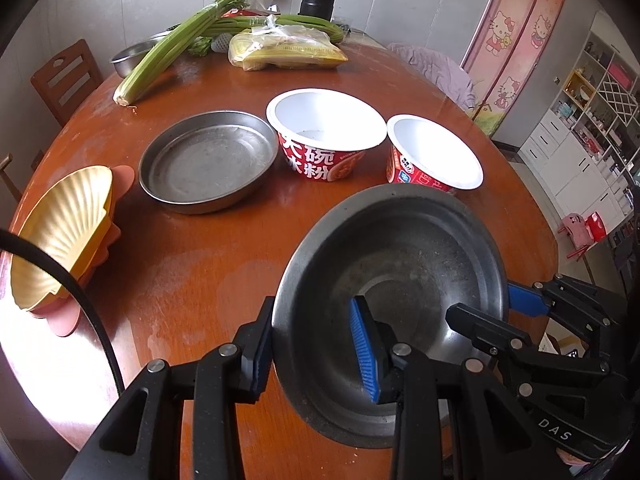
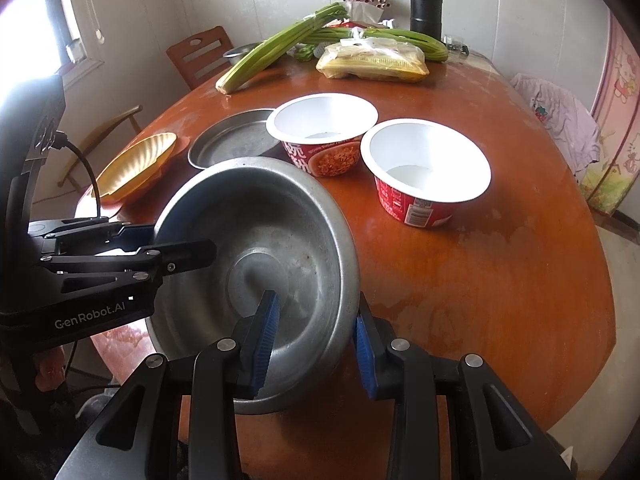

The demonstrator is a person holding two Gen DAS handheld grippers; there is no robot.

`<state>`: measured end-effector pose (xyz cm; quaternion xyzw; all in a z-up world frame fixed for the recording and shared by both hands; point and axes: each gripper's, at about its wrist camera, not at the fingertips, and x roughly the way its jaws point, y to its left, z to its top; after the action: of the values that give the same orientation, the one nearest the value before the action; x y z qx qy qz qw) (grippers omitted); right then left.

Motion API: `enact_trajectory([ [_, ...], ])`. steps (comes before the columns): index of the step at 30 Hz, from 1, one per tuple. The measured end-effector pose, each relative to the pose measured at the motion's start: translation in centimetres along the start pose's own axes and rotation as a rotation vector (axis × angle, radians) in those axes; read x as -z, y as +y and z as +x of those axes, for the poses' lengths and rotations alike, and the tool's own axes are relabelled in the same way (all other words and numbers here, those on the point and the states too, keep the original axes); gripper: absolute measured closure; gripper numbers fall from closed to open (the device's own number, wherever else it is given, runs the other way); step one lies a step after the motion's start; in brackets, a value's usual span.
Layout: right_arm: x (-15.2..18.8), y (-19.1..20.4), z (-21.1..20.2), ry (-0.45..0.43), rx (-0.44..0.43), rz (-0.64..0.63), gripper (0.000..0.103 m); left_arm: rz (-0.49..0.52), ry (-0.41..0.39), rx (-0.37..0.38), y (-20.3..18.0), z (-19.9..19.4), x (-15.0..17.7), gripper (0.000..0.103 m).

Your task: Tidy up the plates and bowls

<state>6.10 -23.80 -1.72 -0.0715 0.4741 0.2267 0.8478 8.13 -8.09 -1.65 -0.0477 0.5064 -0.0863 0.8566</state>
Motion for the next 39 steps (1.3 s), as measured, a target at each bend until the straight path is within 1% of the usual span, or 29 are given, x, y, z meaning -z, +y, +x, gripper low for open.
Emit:
enact_trajectory([
  [12, 0.5, -0.6, 0.2, 0.013, -0.002, 0.022, 0.065, 0.023, 0.009, 0.001, -0.4, 0.6, 0.3, 0.068],
  [21, 0.5, -1.2, 1.1, 0.037, -0.007, 0.029, 0.065, 0.054, 0.027, -0.018, -0.8, 1.6, 0.3, 0.068],
  [33, 0.3, -1.6, 1.7, 0.048, -0.023, 0.043, 0.065, 0.069, 0.024, 0.005, -0.7, 2.0, 0.1, 0.067],
  [39, 0.0, -1.8, 1.5, 0.037, -0.035, 0.057, 0.064, 0.061, 0.011, 0.013, -0.4, 1.3, 0.0, 0.067],
])
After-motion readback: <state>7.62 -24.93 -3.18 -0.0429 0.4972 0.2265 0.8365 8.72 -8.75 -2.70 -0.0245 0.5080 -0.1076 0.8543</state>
